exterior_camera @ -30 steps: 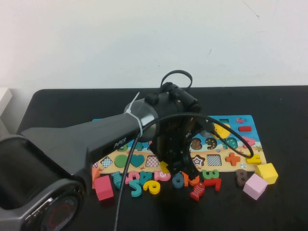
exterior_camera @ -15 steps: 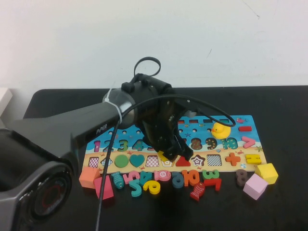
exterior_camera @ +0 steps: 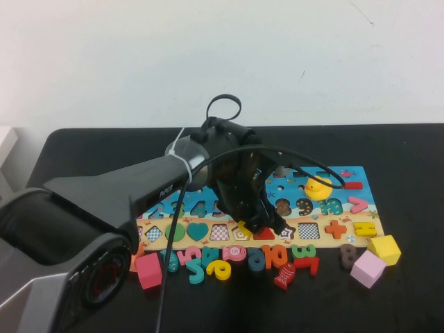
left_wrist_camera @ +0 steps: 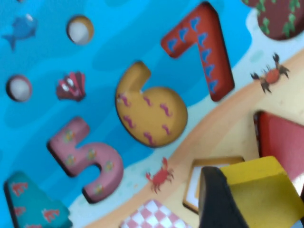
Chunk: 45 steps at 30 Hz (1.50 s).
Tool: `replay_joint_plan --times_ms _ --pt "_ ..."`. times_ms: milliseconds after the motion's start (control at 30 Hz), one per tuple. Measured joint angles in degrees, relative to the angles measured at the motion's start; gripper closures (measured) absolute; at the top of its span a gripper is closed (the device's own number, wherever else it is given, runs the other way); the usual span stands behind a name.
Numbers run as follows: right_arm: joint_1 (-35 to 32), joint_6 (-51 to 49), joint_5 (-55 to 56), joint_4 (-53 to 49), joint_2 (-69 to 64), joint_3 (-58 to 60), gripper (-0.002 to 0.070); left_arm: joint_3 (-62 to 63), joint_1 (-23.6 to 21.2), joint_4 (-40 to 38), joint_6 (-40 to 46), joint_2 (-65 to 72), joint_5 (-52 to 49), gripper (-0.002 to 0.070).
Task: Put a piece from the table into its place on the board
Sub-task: Place the "Pentagon" into the hole of the Pentagon
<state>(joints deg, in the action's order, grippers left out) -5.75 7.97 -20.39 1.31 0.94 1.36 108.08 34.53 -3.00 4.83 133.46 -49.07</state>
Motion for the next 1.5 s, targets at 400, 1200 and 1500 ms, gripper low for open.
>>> replay_joint_plan --times_ms 400,1200,1500 --pt "0.0 0.0 0.0 0.0 0.0 0.0 0.0657 1.1 0.0 0.7 7.6 1.0 -2.6 0.0363" --pt "0.0 0.0 0.0 0.0 0.0 0.0 0.0657 1.1 0.0 4.4 16.1 1.0 -3.3 0.0363" --pt "0.0 0.0 0.0 0.0 0.0 0.0 0.0657 1.1 0.0 3.8 18.2 1.0 -3.2 0.0363"
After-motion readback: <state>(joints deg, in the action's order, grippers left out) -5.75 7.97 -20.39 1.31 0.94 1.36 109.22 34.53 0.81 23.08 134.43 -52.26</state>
